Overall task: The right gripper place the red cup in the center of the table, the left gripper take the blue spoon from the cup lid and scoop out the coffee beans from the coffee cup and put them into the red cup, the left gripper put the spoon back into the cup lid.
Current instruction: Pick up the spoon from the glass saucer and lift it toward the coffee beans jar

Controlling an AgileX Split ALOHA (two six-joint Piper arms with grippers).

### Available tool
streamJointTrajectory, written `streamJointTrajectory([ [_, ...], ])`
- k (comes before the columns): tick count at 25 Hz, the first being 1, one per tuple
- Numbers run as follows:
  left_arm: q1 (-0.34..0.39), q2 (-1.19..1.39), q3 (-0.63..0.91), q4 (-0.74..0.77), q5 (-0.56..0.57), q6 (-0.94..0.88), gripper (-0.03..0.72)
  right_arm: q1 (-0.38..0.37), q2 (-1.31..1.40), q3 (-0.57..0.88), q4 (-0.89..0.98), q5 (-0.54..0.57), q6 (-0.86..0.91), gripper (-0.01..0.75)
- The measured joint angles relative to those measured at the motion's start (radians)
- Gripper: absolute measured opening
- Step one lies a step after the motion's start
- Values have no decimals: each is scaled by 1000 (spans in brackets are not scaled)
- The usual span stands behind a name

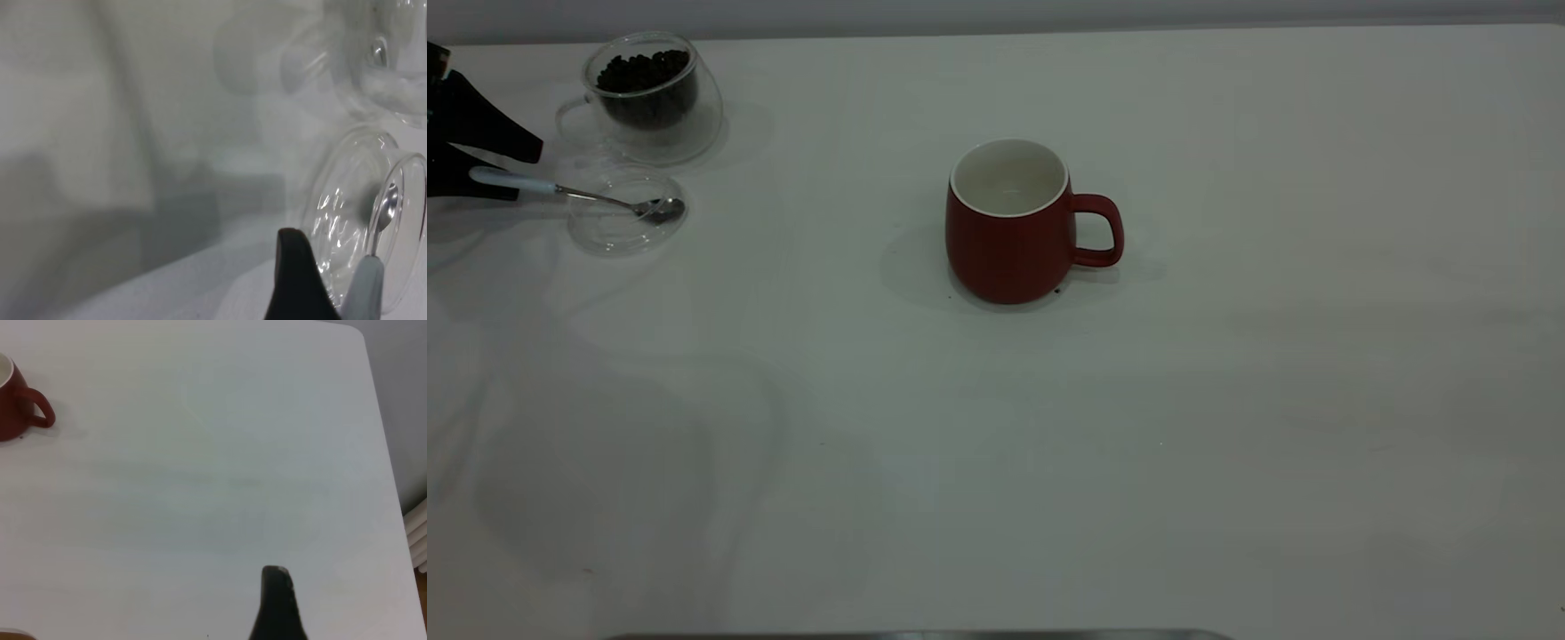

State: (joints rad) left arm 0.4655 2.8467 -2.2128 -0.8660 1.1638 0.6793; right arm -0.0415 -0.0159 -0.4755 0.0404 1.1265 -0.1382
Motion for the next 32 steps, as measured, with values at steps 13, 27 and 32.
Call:
streamJointTrajectory([
  [13,-8,0,0,41,0,-29,508,0,0,0,0,0,0,590],
  [27,-47,0,0,41,0,-26,357,0,0,0,0,0,0,590],
  [32,-47,-33,0,41,0,-26,282,0,0,0,0,0,0,590],
])
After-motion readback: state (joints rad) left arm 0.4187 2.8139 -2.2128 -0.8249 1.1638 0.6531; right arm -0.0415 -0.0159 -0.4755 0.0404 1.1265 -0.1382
